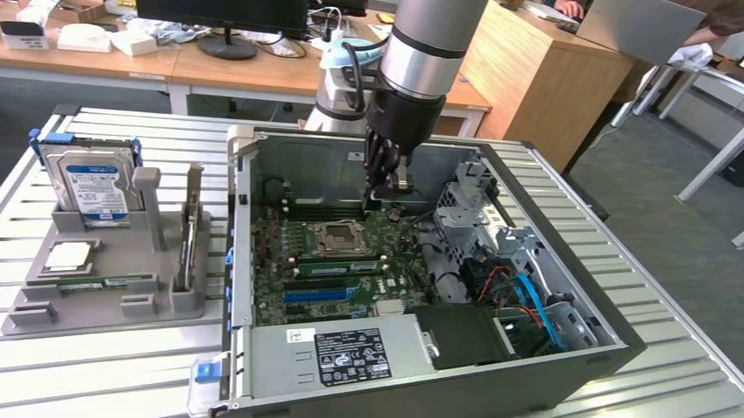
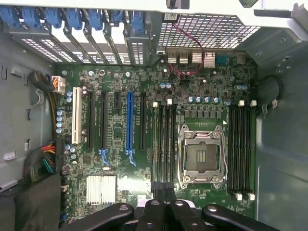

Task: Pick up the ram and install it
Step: 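Press down the ram until it locks into place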

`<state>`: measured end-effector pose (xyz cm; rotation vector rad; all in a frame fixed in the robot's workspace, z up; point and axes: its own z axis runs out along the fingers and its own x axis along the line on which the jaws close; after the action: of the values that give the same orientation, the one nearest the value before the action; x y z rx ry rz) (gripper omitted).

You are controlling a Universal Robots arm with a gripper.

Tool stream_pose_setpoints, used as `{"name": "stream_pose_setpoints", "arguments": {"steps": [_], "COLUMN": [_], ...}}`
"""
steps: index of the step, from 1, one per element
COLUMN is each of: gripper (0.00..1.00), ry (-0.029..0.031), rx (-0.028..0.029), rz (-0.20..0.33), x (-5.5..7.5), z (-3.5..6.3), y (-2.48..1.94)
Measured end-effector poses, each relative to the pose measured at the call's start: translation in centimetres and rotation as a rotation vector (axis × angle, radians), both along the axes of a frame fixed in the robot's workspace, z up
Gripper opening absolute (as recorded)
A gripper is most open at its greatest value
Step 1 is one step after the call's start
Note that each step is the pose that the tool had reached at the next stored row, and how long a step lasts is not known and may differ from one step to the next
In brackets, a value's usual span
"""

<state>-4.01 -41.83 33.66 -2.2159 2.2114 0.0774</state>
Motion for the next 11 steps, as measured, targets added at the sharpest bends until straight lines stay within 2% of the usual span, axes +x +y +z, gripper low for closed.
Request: {"name": "stream_pose_setpoints", "arguments": {"steps": [11], "gripper": [0.1], "ry": [0.0004], "rx": [0.0], "rz": [0.0], "x": [0.07], "z": [0.0], "y": [0.0]}}
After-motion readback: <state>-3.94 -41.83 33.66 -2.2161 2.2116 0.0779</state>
